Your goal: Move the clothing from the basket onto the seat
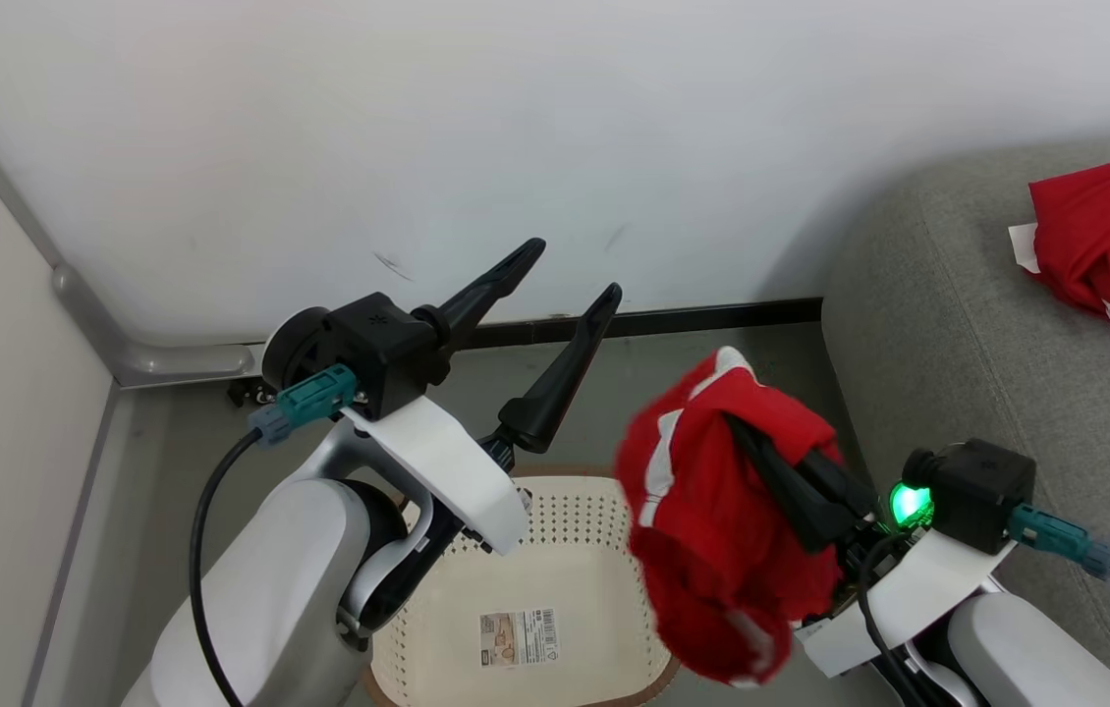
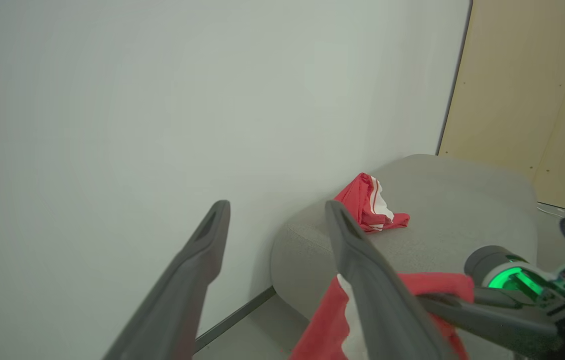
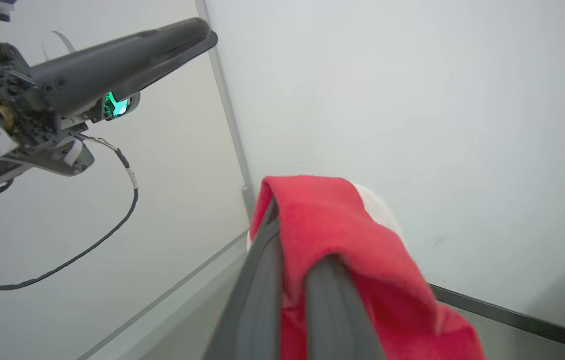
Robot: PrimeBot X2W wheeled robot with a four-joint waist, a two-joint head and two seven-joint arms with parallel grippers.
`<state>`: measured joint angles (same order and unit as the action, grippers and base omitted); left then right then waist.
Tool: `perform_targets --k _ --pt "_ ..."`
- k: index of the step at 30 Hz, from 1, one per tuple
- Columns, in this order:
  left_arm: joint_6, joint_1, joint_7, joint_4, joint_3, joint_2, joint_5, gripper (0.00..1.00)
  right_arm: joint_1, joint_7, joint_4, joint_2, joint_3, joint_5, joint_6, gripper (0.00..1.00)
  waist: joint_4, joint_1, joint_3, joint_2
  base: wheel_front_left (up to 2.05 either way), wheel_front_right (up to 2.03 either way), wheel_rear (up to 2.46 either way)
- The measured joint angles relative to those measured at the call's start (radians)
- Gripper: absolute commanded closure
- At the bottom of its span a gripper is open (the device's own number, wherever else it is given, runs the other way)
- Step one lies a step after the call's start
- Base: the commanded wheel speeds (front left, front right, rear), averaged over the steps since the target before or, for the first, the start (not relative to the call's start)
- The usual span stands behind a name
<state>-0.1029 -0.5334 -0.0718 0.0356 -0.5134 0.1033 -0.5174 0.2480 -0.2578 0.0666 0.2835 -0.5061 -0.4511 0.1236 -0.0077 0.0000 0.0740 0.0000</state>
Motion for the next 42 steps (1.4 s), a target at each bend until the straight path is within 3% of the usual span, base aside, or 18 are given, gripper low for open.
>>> perform_targets --k 17,29,42 --pt "0.018 0.005 -0.011 0.039 0.004 0.003 0.001 0.00 0.003 0.000 0.003 0.005 0.018 0.001 0.000 1.00 -0.020 0.0000 0.029 0.0000 0.00 0.00 0.00" --pt "0.012 0.007 -0.033 0.050 -0.043 -0.005 -0.001 0.00 -0.005 0.000 0.021 -0.012 0.162 0.050 0.000 1.00 -0.068 0.0000 0.039 0.0000 0.00 0.00 0.00" --pt "0.002 -0.018 -0.060 0.040 -0.089 -0.011 -0.012 0.00 -0.067 0.000 0.058 -0.052 0.251 0.085 0.000 1.00 -0.142 0.0000 0.050 0.0000 0.00 0.00 0.00"
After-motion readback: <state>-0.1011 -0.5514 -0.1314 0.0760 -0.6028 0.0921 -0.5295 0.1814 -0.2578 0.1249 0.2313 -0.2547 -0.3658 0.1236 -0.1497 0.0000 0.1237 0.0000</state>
